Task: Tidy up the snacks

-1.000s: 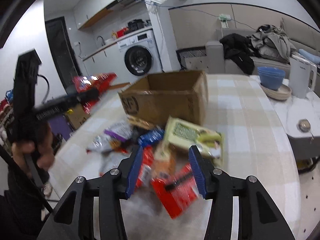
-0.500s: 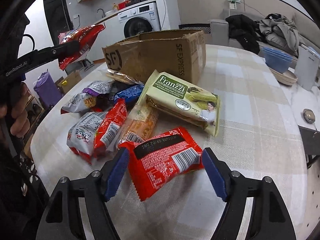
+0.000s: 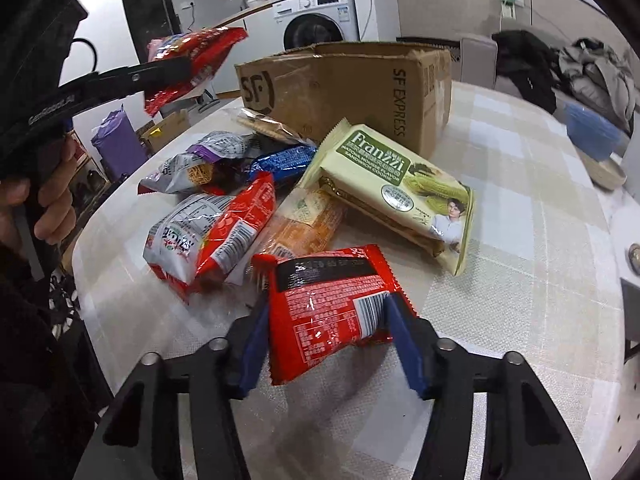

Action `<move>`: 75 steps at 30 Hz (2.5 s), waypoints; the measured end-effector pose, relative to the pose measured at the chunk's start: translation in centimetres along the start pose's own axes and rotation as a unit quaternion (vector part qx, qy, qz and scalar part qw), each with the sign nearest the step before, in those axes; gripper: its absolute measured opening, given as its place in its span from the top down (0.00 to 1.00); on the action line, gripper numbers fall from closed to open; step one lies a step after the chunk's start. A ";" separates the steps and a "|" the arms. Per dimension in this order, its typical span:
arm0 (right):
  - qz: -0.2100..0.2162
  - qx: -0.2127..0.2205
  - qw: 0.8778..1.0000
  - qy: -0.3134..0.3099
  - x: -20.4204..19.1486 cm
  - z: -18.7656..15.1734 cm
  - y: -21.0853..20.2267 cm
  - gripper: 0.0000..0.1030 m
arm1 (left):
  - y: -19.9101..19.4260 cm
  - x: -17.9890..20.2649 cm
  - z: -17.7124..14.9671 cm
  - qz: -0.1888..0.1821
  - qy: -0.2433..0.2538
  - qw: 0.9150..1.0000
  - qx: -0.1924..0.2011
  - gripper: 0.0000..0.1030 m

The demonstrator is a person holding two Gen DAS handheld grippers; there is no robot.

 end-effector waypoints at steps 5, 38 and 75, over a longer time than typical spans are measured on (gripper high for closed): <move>-0.014 0.025 1.000 -0.012 -0.5 -0.1 -1.0 0.62 | 0.2 0.2 -0.2 -0.001 0.001 1.000 -0.002 0.57; 0.012 0.213 0.976 0.041 -2.3 7.0 -10.1 0.79 | 0.2 0.4 -0.4 0.006 -0.016 1.000 0.005 0.57; -0.005 0.215 0.975 0.058 -1.9 18.6 -4.7 0.78 | 6.8 -4.1 6.5 0.019 -0.052 0.998 -0.005 0.57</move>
Point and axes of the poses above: each gripper's, at about its wrist camera, not at the fingertips, and y roughly the way its jaws point, x to its right, z to its top, the point moved 8 cm from there along y, roughly the way its jaws point, and after that the axes turned 7 degrees about z, right-handed, at the moved point
